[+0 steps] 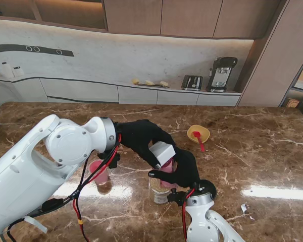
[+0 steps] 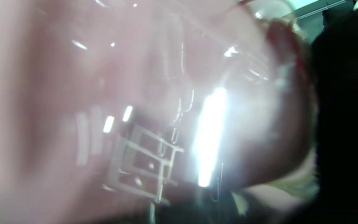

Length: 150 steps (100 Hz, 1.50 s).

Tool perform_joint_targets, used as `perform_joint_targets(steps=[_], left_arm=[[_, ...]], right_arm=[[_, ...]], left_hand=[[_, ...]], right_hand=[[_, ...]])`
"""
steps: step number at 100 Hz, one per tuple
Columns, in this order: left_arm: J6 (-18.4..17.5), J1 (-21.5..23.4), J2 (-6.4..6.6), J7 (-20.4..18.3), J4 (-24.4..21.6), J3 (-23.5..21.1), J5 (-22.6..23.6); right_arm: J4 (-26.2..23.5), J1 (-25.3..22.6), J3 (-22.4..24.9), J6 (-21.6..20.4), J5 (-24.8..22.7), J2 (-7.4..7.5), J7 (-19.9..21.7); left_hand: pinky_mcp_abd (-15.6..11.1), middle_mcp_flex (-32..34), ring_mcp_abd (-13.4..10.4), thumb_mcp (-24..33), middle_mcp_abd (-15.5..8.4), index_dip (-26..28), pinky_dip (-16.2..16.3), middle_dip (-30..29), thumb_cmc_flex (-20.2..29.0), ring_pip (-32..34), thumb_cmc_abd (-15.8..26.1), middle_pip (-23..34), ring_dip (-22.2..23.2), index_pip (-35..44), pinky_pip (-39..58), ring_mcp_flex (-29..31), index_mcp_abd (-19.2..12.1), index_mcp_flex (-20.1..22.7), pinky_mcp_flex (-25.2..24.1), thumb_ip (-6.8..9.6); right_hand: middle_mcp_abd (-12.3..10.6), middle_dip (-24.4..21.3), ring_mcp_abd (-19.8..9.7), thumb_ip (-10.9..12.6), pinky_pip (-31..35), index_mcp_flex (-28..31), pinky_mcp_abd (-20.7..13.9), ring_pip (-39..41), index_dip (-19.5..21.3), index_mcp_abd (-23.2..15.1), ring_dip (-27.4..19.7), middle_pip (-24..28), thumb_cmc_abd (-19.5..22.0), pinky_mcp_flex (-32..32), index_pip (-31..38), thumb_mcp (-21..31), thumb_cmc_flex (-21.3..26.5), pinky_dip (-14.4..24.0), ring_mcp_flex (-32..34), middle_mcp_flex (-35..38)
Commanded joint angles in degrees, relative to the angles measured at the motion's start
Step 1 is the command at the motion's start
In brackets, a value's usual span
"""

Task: Measure grain into the airtight container

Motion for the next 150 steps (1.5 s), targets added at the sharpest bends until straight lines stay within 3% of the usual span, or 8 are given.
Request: perform_joint_targets(steps=[1, 23, 33, 37, 47, 92, 107, 150], left_arm=[[-0.6, 0.4, 0.2, -0.9, 0.0, 0.6, 0.9], [-3.1, 0.4, 0.08, 0.0, 0.6, 1.1, 3.5], [-4.7, 0.3, -0.12, 1.1, 0.8, 1.4, 4.6], [-5.4, 0.3, -0.22, 1.7, 0.9, 1.5, 5.1], [-6.5, 0.3, -0.45, 2.7, 1.2, 1.7, 5.3], [-9.6, -1.1, -0.43, 2.8, 0.2, 2.1, 9.2], [-8.8, -1.3, -0.57, 3.1, -0.2, 2.1, 9.7], [-12.9, -2.9, -0.28, 2.3, -0.5, 2.9, 11.5]], right_arm=[[-0.3, 0.1, 0.1, -0.2, 0.2, -0.5, 0.3], [-0.4, 0.0, 0.3, -1.0, -0.1, -0.6, -0.3], [-0.4, 0.0, 0.3, -1.1, -0.1, -0.62, -0.3], [-0.4, 0.0, 0.4, -1.2, -0.1, -0.63, -0.3], [-0.4, 0.0, 0.4, -1.3, 0.0, -0.65, -0.3], [-0.3, 0.0, 0.4, -1.2, 0.0, -0.56, -0.1], [-0.2, 0.1, 0.4, -1.1, -0.3, -0.57, -0.4], [-0.1, 0.2, 0.3, -0.9, -0.1, -0.57, -0.2]], left_hand=[[1.0, -1.6, -2.9, 6.6, -15.1, -3.3, 1.3, 0.7, -0.2, 0.2, 5.6, 2.7, 0.9, -0.1, 1.9, -2.1, -5.2, 0.8, -0.2, 3.46], [1.2, -4.6, -3.2, 9.1, -15.5, 7.0, 1.9, 2.4, 1.7, 1.4, 5.8, 4.0, 3.1, 13.2, 6.2, -1.9, -8.1, -0.4, 0.5, 3.68], [1.8, -1.1, -2.9, 5.6, -15.9, 13.6, 2.5, 5.5, 9.1, 3.7, 4.5, 7.0, 5.0, 21.1, 10.5, 0.7, -10.4, 1.7, 1.7, 0.54], [2.1, 2.2, -2.8, 3.5, -15.8, 13.7, 2.0, 16.1, 11.7, 5.3, 4.8, 5.9, 6.5, 24.9, 13.2, 2.2, -11.3, 2.7, 2.3, 0.91], [3.1, 15.1, -2.0, 3.0, -15.0, 12.9, 1.4, 28.6, 13.8, 9.1, 6.7, -2.1, 8.7, 31.1, 17.7, 7.5, -12.6, 8.3, 4.0, 1.55], [3.5, 15.5, 0.6, -10.1, -11.0, 11.1, -1.2, 33.5, 20.2, 14.6, 17.4, -1.7, 15.5, 27.9, 21.0, 9.3, -7.8, 10.1, 3.7, 2.25], [3.7, 15.6, 1.2, -11.1, -10.2, 11.0, -1.3, 33.9, 20.3, 15.1, 17.7, -0.7, 16.1, 27.6, 20.8, 9.7, -6.3, 10.3, 3.5, 2.49], [2.7, 14.0, -0.2, -11.2, -12.7, 11.7, -1.5, 35.2, 21.1, 14.6, 17.6, -0.7, 17.0, 27.6, 19.2, 7.1, -8.5, 10.5, 2.1, 2.77]], right_hand=[[-6.9, 2.0, -5.9, 2.7, 2.2, 4.4, -3.1, 5.5, 2.0, -19.4, 2.6, 5.4, 13.1, 0.8, 5.6, 22.6, 17.5, 0.1, 4.5, 3.5], [-6.9, 2.0, -5.9, 2.7, 2.2, 4.5, -3.2, 5.5, 2.1, -19.5, 2.7, 5.5, 13.1, 0.8, 5.6, 22.6, 17.6, 0.1, 4.5, 3.5], [-7.0, 2.0, -5.9, 2.7, 2.2, 4.5, -3.2, 5.5, 2.1, -19.6, 2.7, 5.5, 13.1, 0.8, 5.7, 22.6, 17.6, 0.2, 4.5, 3.6], [-6.9, 2.0, -5.9, 2.7, 2.2, 4.5, -3.2, 5.5, 2.1, -19.5, 2.7, 5.5, 13.1, 0.8, 5.7, 22.6, 17.6, 0.2, 4.5, 3.5], [-7.0, 2.0, -6.0, 2.7, 2.2, 4.5, -3.2, 5.5, 2.0, -19.5, 2.7, 5.5, 13.1, 0.8, 5.7, 22.6, 17.7, 0.2, 4.5, 3.5], [-6.9, 2.1, -5.8, 2.7, 2.2, 4.5, -3.2, 5.8, 2.0, -19.4, 2.7, 5.6, 12.9, 0.8, 5.7, 22.6, 17.7, 0.3, 4.5, 3.6], [-6.9, 2.1, -5.9, 2.7, 2.2, 4.6, -3.2, 5.8, 2.0, -19.5, 2.7, 5.6, 13.0, 0.8, 5.7, 22.6, 17.6, 0.3, 4.5, 3.6], [-6.7, 2.0, -5.8, 2.7, 2.2, 4.6, -3.1, 5.8, 1.9, -19.4, 2.7, 5.6, 13.0, 0.9, 5.8, 22.7, 17.7, 0.4, 4.5, 3.6]])
